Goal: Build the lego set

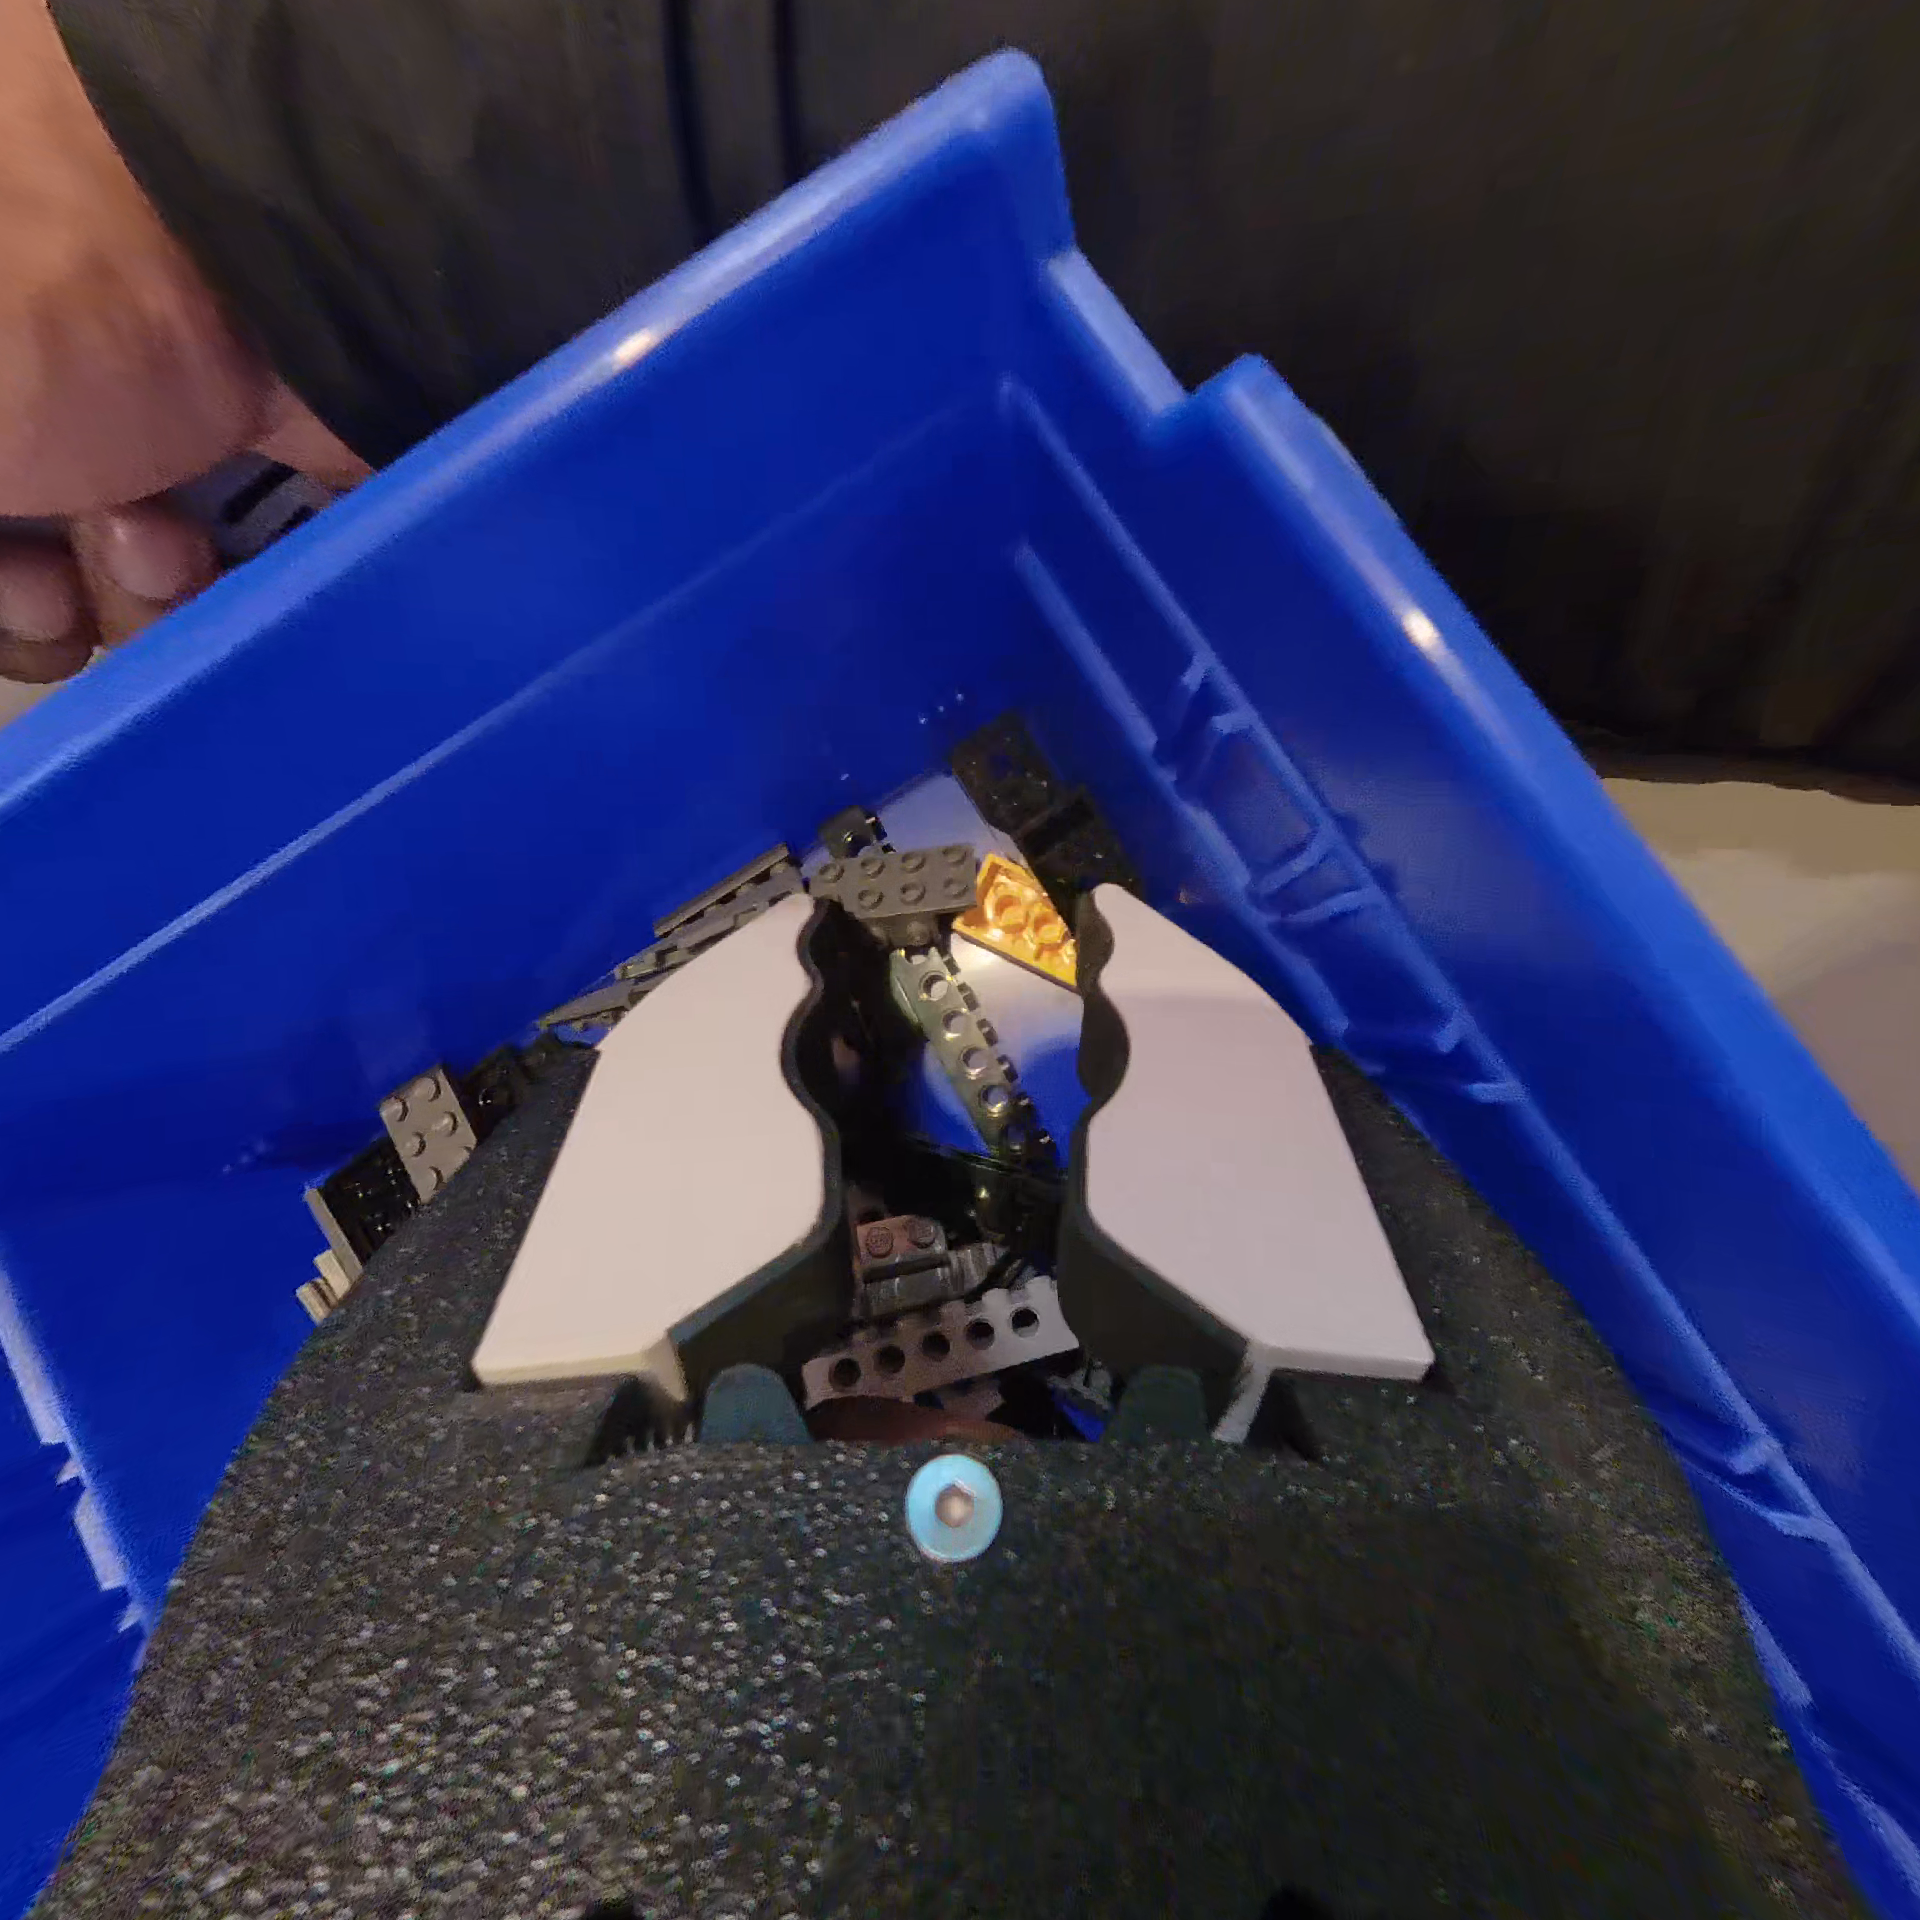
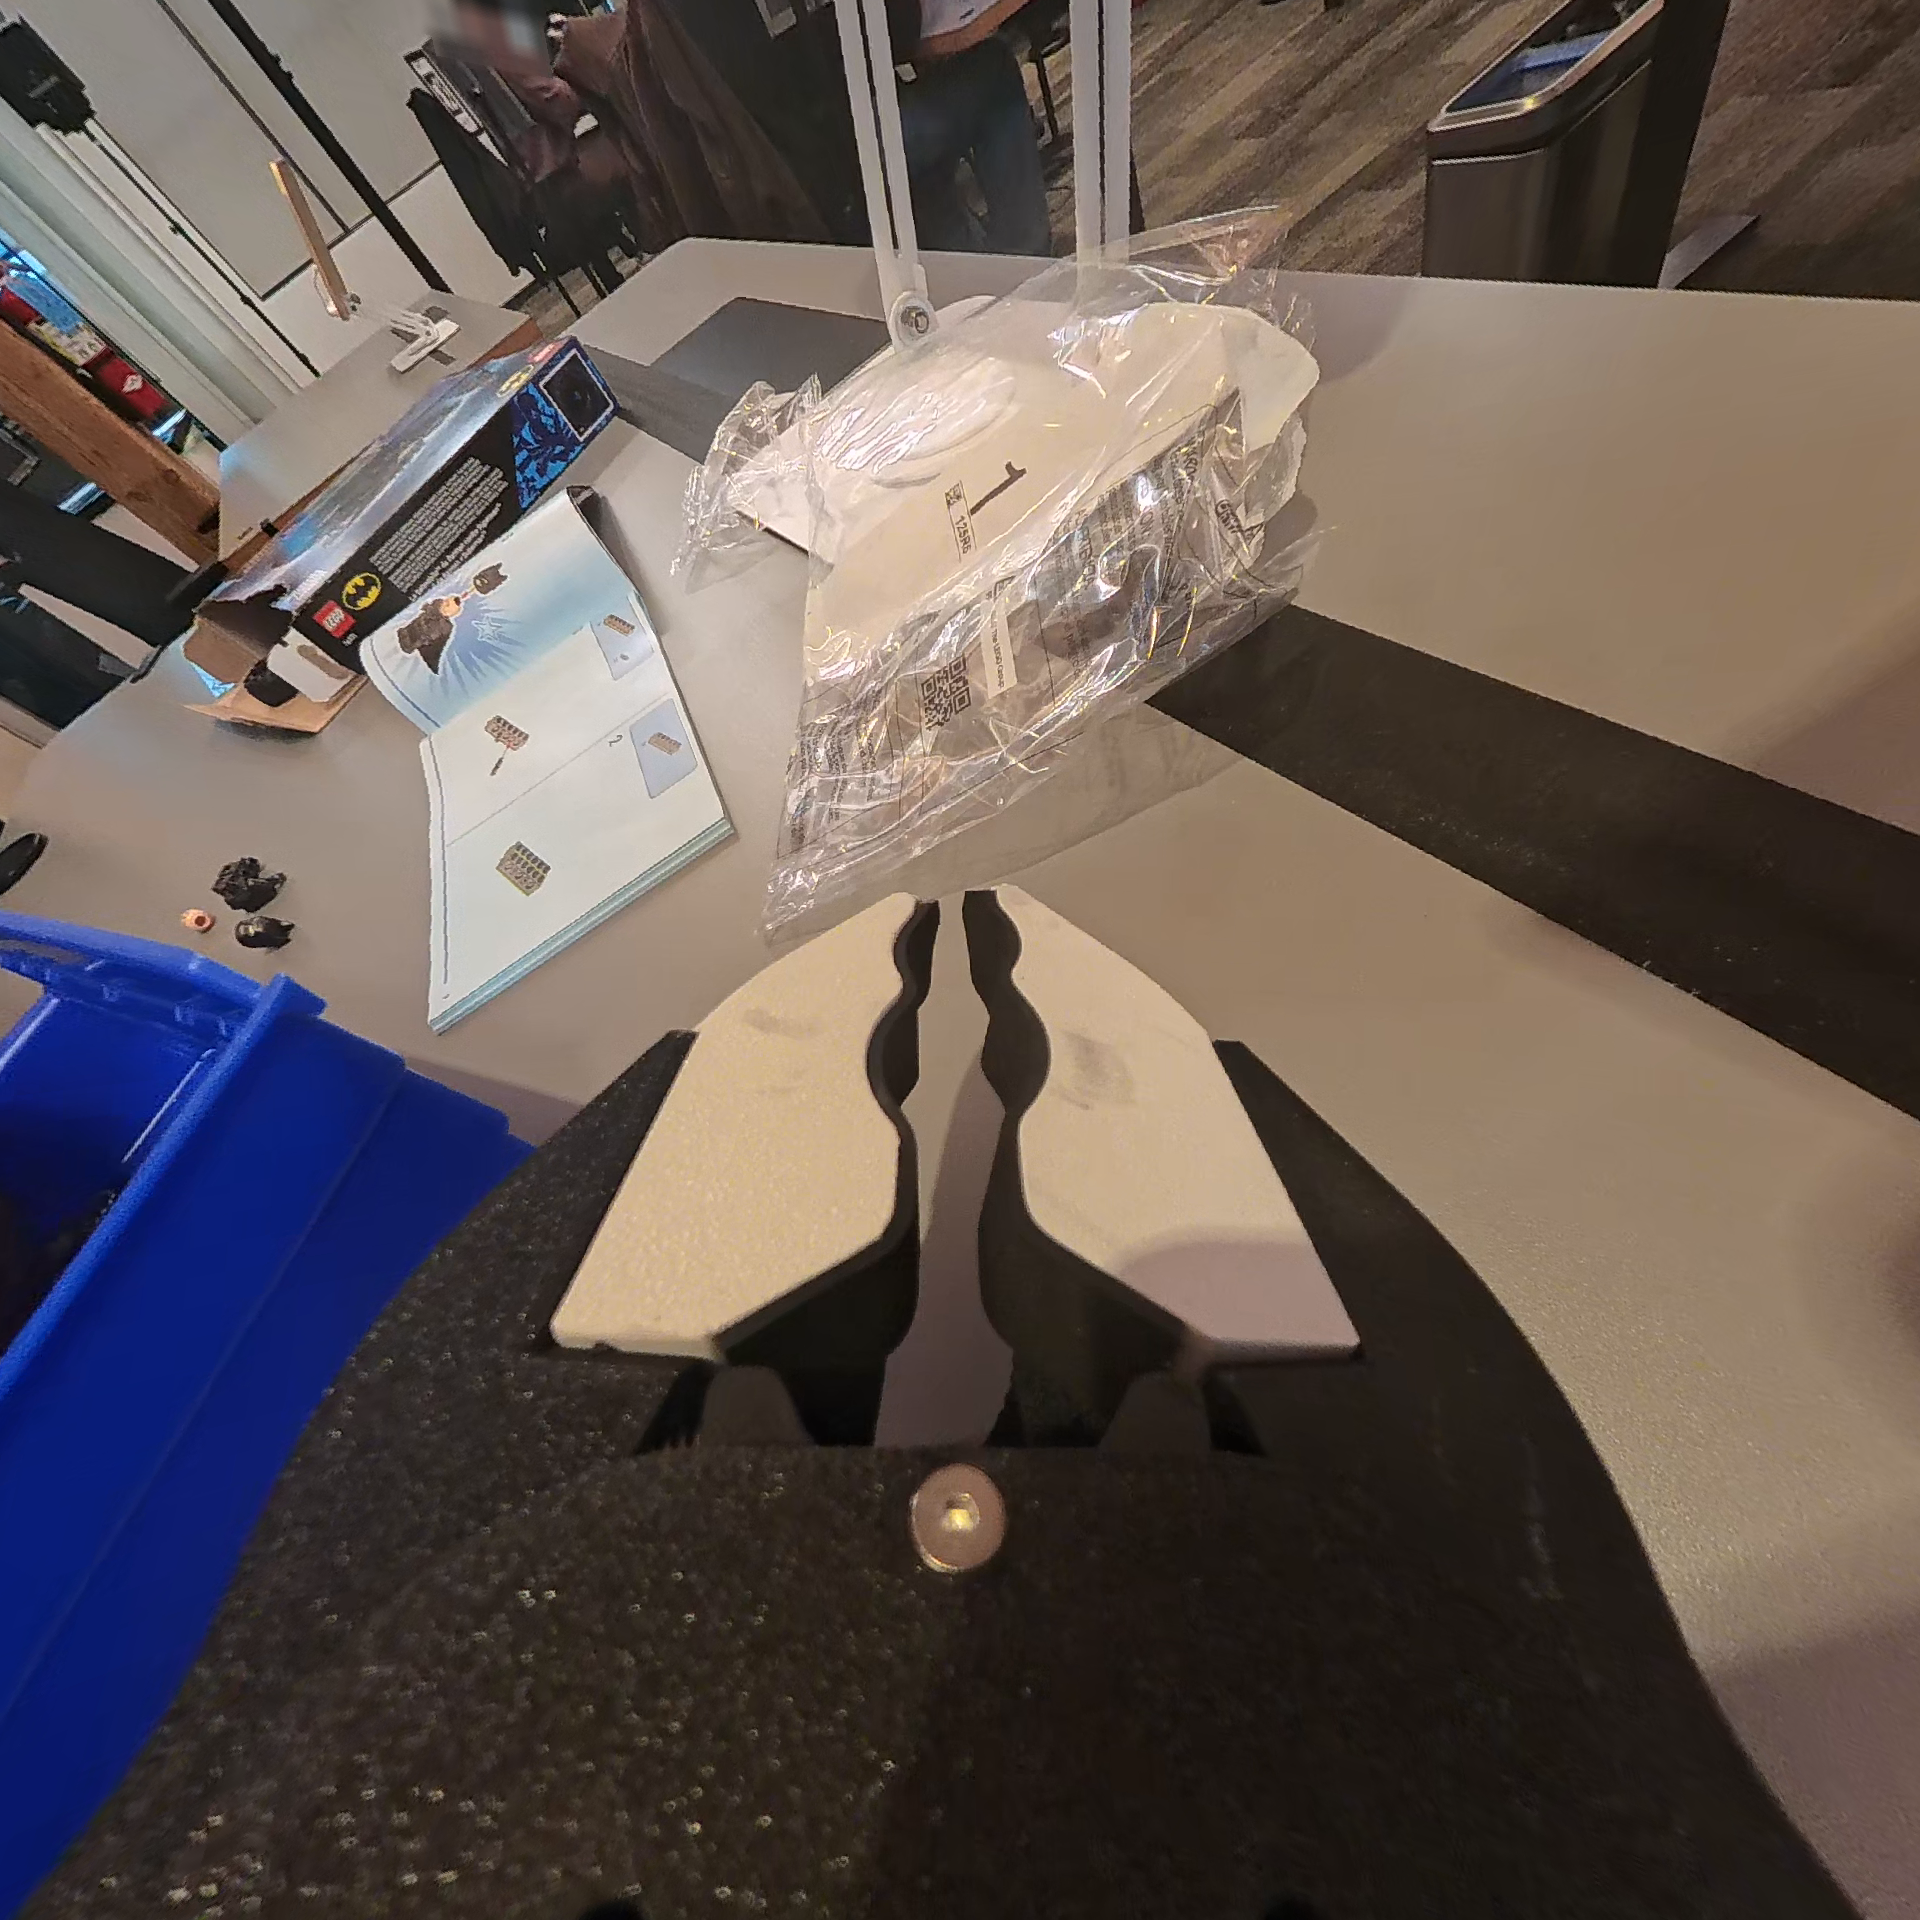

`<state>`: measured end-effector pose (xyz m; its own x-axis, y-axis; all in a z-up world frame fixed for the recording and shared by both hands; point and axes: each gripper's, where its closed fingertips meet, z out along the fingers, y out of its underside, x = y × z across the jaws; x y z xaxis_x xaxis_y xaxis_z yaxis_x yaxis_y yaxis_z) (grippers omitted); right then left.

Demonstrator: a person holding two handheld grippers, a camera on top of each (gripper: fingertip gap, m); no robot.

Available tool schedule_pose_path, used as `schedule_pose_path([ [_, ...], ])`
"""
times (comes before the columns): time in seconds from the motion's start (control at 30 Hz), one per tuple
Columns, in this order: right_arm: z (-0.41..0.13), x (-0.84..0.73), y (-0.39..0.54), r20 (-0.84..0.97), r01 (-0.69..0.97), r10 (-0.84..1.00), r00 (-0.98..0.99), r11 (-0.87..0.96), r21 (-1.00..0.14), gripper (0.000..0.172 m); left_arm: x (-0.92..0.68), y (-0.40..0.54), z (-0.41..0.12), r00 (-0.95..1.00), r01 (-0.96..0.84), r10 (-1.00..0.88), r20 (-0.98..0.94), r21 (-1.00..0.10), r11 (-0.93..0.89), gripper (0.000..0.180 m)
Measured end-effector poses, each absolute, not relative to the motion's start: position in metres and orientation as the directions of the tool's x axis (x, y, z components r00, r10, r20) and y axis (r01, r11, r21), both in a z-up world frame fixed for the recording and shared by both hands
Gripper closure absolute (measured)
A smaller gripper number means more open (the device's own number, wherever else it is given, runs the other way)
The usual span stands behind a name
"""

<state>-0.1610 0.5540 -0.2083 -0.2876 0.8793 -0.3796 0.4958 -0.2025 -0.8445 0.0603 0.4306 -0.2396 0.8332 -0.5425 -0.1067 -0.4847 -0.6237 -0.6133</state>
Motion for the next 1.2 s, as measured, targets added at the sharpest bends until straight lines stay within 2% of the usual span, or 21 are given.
schedule_pose_path([
  [0.1,-0.208,-0.161,0.554,-0.382,0.497,0.878,-0.288,-0.204,-0.843,0.165,0.05,0.433,-0.239,0.854,-0.468,-0.506,-0.12,-0.603,-0.646,0.133],
  [0.27,-0.208,-0.161,0.554,-0.38,0.497,0.879,-0.287,-0.202,-0.844,0.165,0.021,0.43,-0.244,0.875,-0.473,-0.436,-0.208,-0.554,-0.685,0.14],
  [0.47,-0.208,-0.161,0.554,-0.38,0.496,0.88,-0.286,-0.203,-0.844,0.165,0.007,0.414,-0.227,0.898,-0.426,-0.395,-0.192,-0.597,-0.68,0.138],
  [0.63,-0.209,-0.161,0.554,-0.383,0.501,0.878,-0.286,-0.204,-0.841,0.164,-0.014,0.379,-0.207,0.94,-0.321,-0.314,-0.132,-0.648,-0.691,0.138],
  [0.9,-0.209,-0.161,0.554,-0.382,0.502,0.879,-0.284,-0.204,-0.841,0.164,-0.032,0.309,-0.2,0.971,-0.234,-0.216,-0.108,-0.63,-0.741,0.135],
  [1.2,-0.209,-0.161,0.555,-0.375,0.498,0.883,-0.281,-0.199,-0.844,0.165,-0.049,0.257,-0.215,0.96,-0.278,-0.226,-0.164,-0.494,-0.824,0.134],
])
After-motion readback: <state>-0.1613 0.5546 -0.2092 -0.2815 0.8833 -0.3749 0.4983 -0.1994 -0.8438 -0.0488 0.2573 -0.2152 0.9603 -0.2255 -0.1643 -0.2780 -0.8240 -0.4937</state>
